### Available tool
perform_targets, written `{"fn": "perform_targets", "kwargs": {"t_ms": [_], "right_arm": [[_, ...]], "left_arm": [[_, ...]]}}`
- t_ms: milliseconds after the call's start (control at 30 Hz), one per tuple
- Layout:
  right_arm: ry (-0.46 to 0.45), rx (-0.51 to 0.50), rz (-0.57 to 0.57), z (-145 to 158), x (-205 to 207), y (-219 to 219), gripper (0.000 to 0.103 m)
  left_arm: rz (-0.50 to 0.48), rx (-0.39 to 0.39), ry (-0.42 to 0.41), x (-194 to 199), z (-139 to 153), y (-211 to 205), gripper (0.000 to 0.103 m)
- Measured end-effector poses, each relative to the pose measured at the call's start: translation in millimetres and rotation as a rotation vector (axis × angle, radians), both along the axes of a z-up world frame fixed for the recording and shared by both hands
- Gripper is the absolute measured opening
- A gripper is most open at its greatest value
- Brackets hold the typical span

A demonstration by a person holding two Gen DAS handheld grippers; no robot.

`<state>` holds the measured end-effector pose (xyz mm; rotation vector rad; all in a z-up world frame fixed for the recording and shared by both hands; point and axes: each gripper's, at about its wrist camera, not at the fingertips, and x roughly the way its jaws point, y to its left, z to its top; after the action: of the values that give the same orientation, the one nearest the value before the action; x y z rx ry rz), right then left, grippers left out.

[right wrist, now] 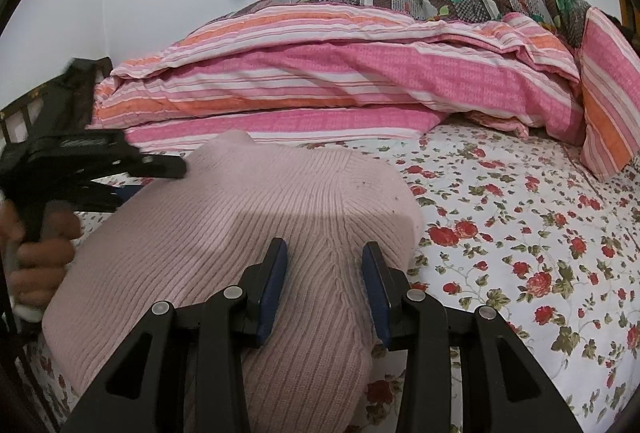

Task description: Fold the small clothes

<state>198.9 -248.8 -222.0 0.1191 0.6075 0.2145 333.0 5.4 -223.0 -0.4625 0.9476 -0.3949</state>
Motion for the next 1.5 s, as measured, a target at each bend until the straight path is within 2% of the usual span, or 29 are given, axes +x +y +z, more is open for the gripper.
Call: {"fn": "perform_targets", "kwargs": {"t_ms": [33, 67, 133, 267, 433, 567, 700, 800, 867, 900, 933, 1033, 1133, 1233, 1333, 1367, 1400, 1467, 1500], "right_arm": [[-0.002, -0.001, -0.001, 0.0, 0.1, 0.3, 0.039], [-0.002, -0.003, -0.002, -0.1, 0.4, 0.1, 0.039], [-0.003, -0.005, -0.001, -0.3, 1.2, 0.9, 0.039], [0.006, 0.024, 0.010, -1.8, 3.5, -3.7, 0.039], [0.018, 0.058, 0.017, -3.8, 6.6, -8.0, 0.039], [0.023, 0.073, 0.020, -4.2, 7.8, -9.1, 0.040], [0.023, 0.091, 0.019, -3.9, 7.1, -11.2, 0.043], [0.016, 0.114, 0.025, -2.1, 3.9, -15.4, 0.046], [0.013, 0.151, 0.034, 0.7, -1.3, -23.7, 0.050], [0.025, 0.170, 0.026, 3.3, -4.9, -29.9, 0.053], [0.038, 0.185, 0.018, 5.6, -8.1, -35.9, 0.060], [0.053, 0.243, 0.029, 13.5, -21.7, -57.2, 0.063], [0.072, 0.266, 0.035, 15.7, -25.0, -66.4, 0.073], [0.075, 0.263, 0.015, 17.7, -19.3, -63.1, 0.073], [0.145, 0.317, 0.033, 12.7, 5.0, -53.5, 0.073], [0.191, 0.300, 0.004, 8.5, 16.1, -49.2, 0.070], [0.226, 0.280, -0.016, 4.7, 24.7, -44.5, 0.062], [0.208, 0.297, 0.026, 7.5, 29.1, -39.5, 0.027], [0.161, 0.276, 0.026, 14.1, 25.0, -39.3, 0.017]], "left_arm": [[0.006, -0.024, 0.018, 6.3, -4.9, 1.3, 0.046], [0.006, -0.063, 0.037, 13.3, -10.2, 2.4, 0.041], [0.012, -0.098, 0.040, 20.8, -13.2, 4.1, 0.040], [0.068, -0.088, 0.008, 37.0, -9.6, 7.8, 0.038], [0.102, 0.050, -0.067, 46.9, 5.3, -4.1, 0.032], [0.102, 0.144, -0.126, 36.3, 21.7, -13.7, 0.029], [0.030, 0.184, -0.129, 8.9, 31.1, -24.6, 0.029], [-0.026, 0.262, -0.157, -21.9, 37.5, -38.1, 0.029], [-0.039, 0.264, -0.161, -41.6, 38.7, -39.1, 0.030], [-0.038, 0.263, -0.163, -50.2, 38.5, -37.6, 0.031], [-0.032, 0.269, -0.175, -58.0, 39.2, -36.7, 0.034], [-0.039, 0.278, -0.193, -75.8, 36.4, -34.9, 0.039], [-0.026, 0.287, -0.201, -84.8, 32.3, -35.8, 0.041], [-0.015, 0.294, -0.205, -88.1, 32.7, -39.4, 0.042], [-0.015, 0.292, -0.196, -89.0, 33.4, -37.4, 0.042], [-0.016, 0.282, -0.193, -89.4, 34.2, -35.6, 0.042], [-0.018, 0.273, -0.192, -90.9, 33.9, -34.8, 0.042], [-0.023, 0.247, -0.196, -94.3, 34.6, -30.1, 0.042], [-0.025, 0.238, -0.197, -96.8, 34.5, -27.0, 0.042]]}}
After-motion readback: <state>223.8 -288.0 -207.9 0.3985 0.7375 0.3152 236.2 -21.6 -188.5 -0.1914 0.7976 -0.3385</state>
